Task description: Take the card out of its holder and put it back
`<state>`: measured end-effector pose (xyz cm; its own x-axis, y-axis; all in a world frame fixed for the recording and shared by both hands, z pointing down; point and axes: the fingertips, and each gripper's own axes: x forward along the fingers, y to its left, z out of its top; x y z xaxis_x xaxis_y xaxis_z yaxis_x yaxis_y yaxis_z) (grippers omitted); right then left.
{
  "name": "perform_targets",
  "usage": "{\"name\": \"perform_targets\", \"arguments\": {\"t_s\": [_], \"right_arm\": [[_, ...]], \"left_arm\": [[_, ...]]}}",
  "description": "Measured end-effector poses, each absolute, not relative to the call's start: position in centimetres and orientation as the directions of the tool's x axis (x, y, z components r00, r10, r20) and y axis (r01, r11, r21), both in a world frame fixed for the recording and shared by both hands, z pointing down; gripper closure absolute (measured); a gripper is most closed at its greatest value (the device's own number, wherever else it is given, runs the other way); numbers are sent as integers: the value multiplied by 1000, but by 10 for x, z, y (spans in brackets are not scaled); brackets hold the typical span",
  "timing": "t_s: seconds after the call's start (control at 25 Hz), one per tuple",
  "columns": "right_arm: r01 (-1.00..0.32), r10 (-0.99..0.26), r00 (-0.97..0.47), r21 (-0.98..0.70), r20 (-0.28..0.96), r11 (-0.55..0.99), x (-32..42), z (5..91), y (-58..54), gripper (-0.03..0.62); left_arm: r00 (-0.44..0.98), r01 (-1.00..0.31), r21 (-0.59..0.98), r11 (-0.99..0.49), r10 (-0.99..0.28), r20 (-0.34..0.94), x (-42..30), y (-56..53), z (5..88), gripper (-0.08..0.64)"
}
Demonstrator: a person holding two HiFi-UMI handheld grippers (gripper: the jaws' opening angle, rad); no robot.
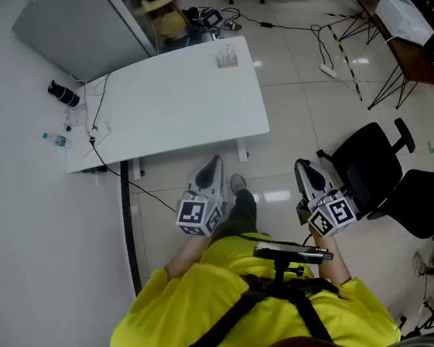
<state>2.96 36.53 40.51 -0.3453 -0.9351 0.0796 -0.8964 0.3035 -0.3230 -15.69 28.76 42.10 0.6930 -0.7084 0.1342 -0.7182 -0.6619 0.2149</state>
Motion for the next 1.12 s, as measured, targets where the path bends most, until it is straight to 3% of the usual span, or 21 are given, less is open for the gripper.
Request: {"name": "perform_targets", "arguments": {"t_s": [0.28, 0.6, 0.8, 0.88, 1.12], "right_arm": [[-905, -928, -364, -268, 83, 331, 46, 380, 212, 588], [-931, -931, -336, -201, 142, 305, 56, 406, 90, 588], [-903, -885, -422, -183, 196, 390, 60, 443, 22, 581], [-885, -855, -464, -168, 229, 435, 62, 463, -12, 479], [-772, -718, -631, -149, 293, 618, 75, 533, -111, 479]], "left_arm": [[701, -708, 181, -683, -711, 59, -135, 144, 388, 557], [691, -722, 151, -675, -713, 120, -110, 25, 420, 557], [645, -764, 135, -631, -741, 188, -96, -33, 461, 557], [618, -786, 147, -600, -755, 222, -92, -57, 477, 557], [563, -826, 160, -541, -773, 293, -77, -99, 503, 557]]}}
